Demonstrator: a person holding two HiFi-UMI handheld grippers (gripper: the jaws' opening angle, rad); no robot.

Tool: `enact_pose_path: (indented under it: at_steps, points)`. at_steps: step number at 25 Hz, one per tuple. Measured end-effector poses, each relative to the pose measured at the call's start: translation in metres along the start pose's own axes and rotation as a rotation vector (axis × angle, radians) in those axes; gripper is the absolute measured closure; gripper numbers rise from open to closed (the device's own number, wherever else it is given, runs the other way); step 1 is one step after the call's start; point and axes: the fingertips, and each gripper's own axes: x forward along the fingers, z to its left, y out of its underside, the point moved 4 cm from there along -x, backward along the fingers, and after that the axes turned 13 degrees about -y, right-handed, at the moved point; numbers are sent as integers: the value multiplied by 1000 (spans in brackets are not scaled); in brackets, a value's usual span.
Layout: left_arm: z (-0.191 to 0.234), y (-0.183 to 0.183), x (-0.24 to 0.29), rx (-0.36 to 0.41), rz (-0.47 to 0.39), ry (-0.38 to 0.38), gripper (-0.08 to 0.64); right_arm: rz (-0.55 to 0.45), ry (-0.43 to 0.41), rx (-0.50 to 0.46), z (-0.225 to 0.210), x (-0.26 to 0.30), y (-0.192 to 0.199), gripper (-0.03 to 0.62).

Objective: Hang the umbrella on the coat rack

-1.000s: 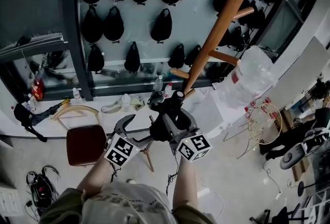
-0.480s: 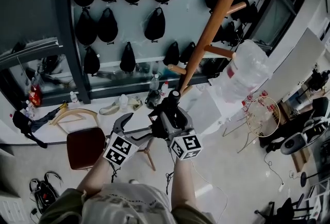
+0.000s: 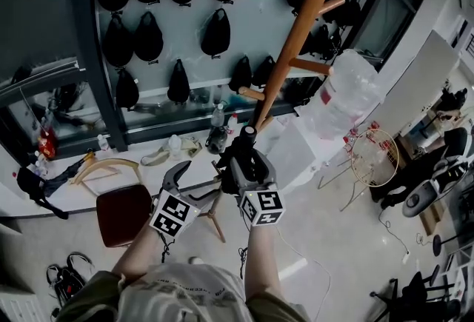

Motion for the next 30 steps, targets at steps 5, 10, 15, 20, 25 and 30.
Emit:
enact_pose_path:
  at_steps: [5, 10, 15, 20, 25, 30]
  points:
    - [1, 0, -4, 2, -8, 14, 129, 3, 29, 3, 2, -7, 2, 331]
    - [1, -2, -8, 2, -20, 31, 129, -19, 61, -3, 7, -18, -3, 331]
    - [3, -2, -12, -6, -39, 44, 130, -64, 102, -3, 13, -37, -11, 331]
    - [4, -8, -19, -10, -62, 37, 130, -126, 145, -9, 24, -61, -26, 331]
    - [6, -17, -34, 23, -115, -11, 130, -172, 185, -25, 45, -84, -40, 331]
    - [9, -18, -50, 8, -151, -19, 130, -215, 222, -8, 75, -103, -45, 331]
